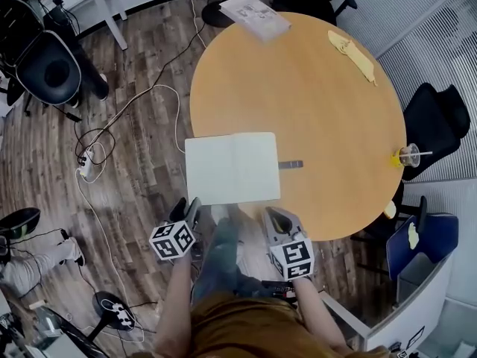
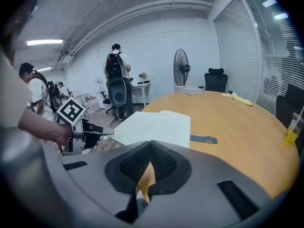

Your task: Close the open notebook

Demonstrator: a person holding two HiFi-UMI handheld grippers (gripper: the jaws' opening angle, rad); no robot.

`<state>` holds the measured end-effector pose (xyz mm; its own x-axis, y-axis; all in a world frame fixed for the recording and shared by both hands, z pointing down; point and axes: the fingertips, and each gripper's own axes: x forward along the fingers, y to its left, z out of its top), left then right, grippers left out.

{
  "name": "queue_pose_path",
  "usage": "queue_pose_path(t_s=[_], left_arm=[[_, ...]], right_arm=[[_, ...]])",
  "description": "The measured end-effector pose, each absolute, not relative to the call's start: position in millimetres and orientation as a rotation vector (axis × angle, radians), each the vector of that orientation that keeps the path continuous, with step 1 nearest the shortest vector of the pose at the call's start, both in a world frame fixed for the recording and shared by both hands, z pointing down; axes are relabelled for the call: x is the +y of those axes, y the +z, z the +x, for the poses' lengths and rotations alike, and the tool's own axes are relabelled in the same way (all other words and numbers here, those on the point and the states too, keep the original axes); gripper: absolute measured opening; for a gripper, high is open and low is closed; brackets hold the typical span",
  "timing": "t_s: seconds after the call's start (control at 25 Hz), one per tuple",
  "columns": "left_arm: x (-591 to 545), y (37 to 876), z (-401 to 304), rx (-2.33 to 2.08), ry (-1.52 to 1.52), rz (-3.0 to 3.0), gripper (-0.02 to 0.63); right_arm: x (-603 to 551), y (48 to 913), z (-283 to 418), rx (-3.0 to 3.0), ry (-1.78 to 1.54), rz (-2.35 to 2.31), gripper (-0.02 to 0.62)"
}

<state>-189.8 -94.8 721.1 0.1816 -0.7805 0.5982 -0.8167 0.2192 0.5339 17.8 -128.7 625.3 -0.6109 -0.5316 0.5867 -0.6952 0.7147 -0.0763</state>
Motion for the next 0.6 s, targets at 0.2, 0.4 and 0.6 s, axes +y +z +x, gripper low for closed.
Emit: queue_pose_path(t_s=[0.2,0.4,0.6], left_arm=[[-95,730,-182,-1.521,0.009,1.527,0.221],[-95,735,-180,-1.477,-0.1,1.477,0.225],[-99,734,-173,-1.422,-0.144,1.484,0.219]], right_arm=[[-123,626,12,-2.396,0.43,0.914,0.012],[-121,624,10,-2.402,0.426,0.908,0.012],[-122,622,13,-2.402,0.426,0.926,0.012]])
